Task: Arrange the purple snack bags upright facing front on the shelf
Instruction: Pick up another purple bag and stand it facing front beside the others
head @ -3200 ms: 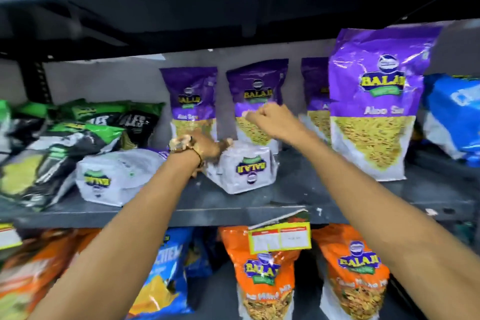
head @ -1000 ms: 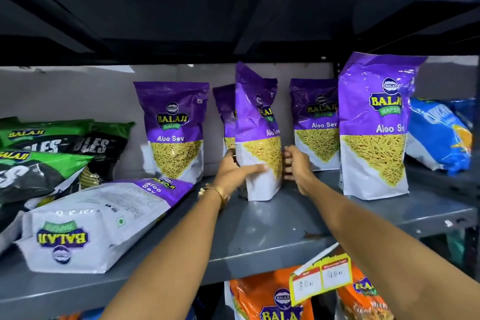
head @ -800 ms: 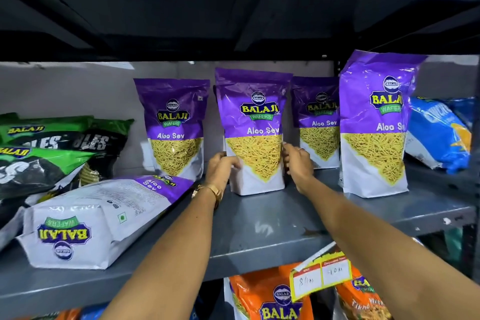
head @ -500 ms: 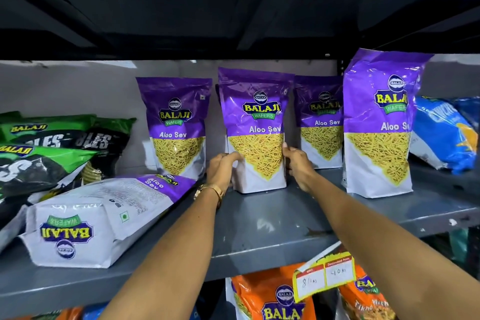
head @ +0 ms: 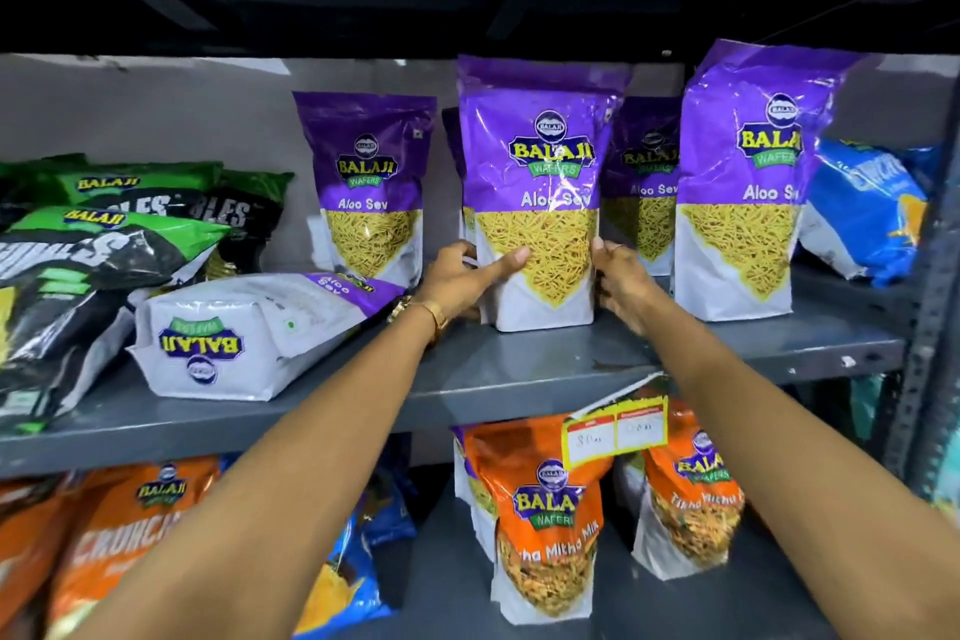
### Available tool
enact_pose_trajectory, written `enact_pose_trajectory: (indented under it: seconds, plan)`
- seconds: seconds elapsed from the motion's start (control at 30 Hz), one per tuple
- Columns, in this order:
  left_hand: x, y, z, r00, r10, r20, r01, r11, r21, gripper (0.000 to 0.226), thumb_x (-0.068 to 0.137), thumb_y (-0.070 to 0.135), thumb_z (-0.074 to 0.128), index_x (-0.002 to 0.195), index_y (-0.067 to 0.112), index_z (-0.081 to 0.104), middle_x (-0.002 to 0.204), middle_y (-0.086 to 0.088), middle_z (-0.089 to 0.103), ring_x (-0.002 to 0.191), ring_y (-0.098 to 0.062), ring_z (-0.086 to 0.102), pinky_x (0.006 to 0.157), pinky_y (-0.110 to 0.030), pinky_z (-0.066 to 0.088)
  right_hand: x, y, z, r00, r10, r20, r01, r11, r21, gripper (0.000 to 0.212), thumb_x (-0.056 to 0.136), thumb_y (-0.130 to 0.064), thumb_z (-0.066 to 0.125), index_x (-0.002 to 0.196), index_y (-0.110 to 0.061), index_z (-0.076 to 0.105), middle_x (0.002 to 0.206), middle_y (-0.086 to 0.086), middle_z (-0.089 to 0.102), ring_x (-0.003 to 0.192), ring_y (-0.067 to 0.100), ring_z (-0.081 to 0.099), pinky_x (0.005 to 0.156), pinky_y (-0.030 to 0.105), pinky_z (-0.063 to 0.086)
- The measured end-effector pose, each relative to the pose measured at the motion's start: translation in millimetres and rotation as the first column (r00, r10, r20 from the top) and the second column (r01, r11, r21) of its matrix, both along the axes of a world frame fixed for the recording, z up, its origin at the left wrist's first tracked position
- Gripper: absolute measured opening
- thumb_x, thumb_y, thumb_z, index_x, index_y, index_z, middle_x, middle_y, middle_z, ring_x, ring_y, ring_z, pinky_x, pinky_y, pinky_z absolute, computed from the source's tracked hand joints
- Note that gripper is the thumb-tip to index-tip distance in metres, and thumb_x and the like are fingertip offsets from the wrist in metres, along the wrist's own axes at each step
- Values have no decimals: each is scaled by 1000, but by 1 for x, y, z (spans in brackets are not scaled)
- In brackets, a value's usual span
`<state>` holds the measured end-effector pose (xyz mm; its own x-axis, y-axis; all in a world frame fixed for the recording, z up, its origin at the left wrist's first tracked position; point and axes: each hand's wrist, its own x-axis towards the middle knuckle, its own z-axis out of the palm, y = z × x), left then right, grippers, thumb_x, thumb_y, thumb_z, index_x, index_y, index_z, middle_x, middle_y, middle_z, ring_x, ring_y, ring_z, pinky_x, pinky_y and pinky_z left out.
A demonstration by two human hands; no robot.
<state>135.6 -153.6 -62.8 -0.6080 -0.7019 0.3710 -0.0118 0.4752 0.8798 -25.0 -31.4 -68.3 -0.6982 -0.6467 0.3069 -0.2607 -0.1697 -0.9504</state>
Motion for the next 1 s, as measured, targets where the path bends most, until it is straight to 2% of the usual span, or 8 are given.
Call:
enact_pose_trajectory:
  seconds: [0.13,0.33,0.47,0.53,0.6,0.7,0.9,1.0]
  plan:
    - [2,16,-8,998,27,-61,-32,996,-88,73,50,74,72,88,14,54,73,-4,45,67,-16,45,56,-41,51,-2,9,-13,996,-35,-79,28,996,-86,36,104,-29,32,104,-11,63,94,7,68,73,6,60,56,12,46]
    - [9,31,-10,993,110,-35,-115,965,-235,61,67,69,64,79,12,44,68,0,39,64,-20,39,56,-33,31,2,10,-13,993,-63,-101,48,989,-137,42,104,-27,33,117,1,61,94,4,65,74,5,54,57,8,46]
    - [11,34,-12,991,137,4,-132,966,-224,77,73,66,63,105,-4,55,104,-30,62,97,-44,58,81,-48,46,5,13,-15,997,-21,-79,9,988,-151,44,103,-26,34,121,7,57,119,22,64,102,25,60,94,37,49]
    - [10,36,-14,990,144,-4,-141,966,-217,51,76,61,64,87,13,56,81,-9,63,80,-32,56,67,-39,45,6,14,-14,995,-51,-82,40,990,-138,44,103,-28,34,122,3,58,128,25,61,116,31,58,104,42,44]
    - [10,42,-14,993,120,-9,-119,964,-237,45,80,56,62,103,18,54,90,8,57,85,-15,52,77,-29,43,9,17,-13,973,-172,-156,155,981,-113,48,103,-34,31,118,1,60,127,24,62,118,32,57,97,38,43]
    - [16,49,-12,984,156,-88,-176,931,-319,82,88,47,57,148,10,16,130,3,44,116,-13,47,102,-28,36,16,27,-10,879,-386,-281,321,913,-252,47,104,-32,28,112,1,60,116,25,65,113,36,58,86,34,39]
    - [57,36,20,949,304,-79,-281,711,-645,56,90,41,54,136,13,40,125,-12,56,115,-25,55,95,-39,48,41,48,7,493,-672,-553,355,736,-577,38,99,-34,40,118,-10,62,116,12,64,106,26,51,94,31,33]
    - [90,12,50,892,433,127,-173,589,-790,45,87,40,59,121,12,51,116,-15,61,109,-33,57,93,-43,46,80,49,24,499,-524,-690,101,826,-554,44,95,-46,38,94,-13,67,90,7,68,87,22,54,74,28,36]
